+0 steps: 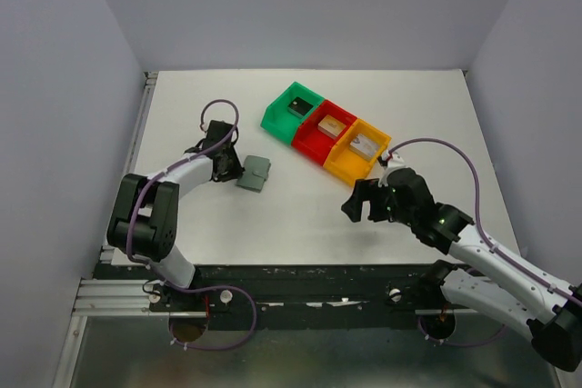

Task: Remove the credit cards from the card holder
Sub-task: Move the card holder to the center of the board.

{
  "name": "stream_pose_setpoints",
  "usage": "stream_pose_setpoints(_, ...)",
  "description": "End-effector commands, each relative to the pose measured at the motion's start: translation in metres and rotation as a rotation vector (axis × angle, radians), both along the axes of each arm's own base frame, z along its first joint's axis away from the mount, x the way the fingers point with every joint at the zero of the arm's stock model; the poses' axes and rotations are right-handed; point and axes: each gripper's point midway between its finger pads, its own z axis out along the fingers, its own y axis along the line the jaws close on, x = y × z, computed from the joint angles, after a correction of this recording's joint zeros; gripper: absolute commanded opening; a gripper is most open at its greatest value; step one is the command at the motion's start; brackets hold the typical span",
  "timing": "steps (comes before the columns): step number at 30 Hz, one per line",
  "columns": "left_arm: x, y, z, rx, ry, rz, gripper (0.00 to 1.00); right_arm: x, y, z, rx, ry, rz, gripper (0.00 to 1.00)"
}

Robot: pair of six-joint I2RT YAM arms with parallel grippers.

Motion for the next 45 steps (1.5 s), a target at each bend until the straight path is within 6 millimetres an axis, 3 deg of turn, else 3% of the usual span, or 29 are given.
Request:
stream_pose_setpoints(1, -0.032, -0.032, -0.004, -0.073, 0.041, -0.047, 0.21, -0.006, 0.005, -0.003, 0.032, 0.018, 0.016, 0.99)
stream_pose_setpoints(6, -0.043, -0.036, 0.005, -0.094, 0.017, -0.05, 0.21, -0.008, 0.006, -0.004, 0.034, 0.028, 0.023, 0.99)
stream_pose_setpoints(10, -0.038, -0.023, 0.035, -0.086, -0.068, -0.021, 0.27, -0.002, 0.01, 0.003, 0.029, 0.008, 0.043, 0.99)
stream_pose_setpoints(13, -0.03, -0.017, 0.053, -0.118, -0.121, 0.004, 0.38, 0.01, 0.02, 0.012, 0.018, -0.004, 0.054, 0.99)
stream_pose_setpoints(16, -0.021, -0.017, 0.061, -0.148, -0.133, 0.006, 0.42, 0.02, 0.044, 0.017, 0.042, 0.023, 0.114, 0.99)
stream_pose_setpoints(22, -0.014, -0.028, 0.045, -0.227, -0.107, 0.007, 0.41, 0.049, 0.085, 0.018, 0.069, 0.063, 0.146, 0.97)
stream_pose_setpoints(31, -0.012, -0.035, 0.035, -0.283, -0.104, 0.013, 0.39, 0.084, 0.142, -0.005, 0.038, 0.131, 0.175, 0.96)
stream_pose_setpoints(37, -0.001, -0.03, 0.04, -0.277, -0.123, 0.018, 0.39, 0.113, 0.157, -0.031, -0.018, 0.185, 0.093, 0.93)
stream_pose_setpoints(45, 0.0, -0.036, 0.028, -0.294, -0.093, 0.008, 0.37, 0.122, 0.18, -0.052, -0.012, 0.246, 0.129, 0.84)
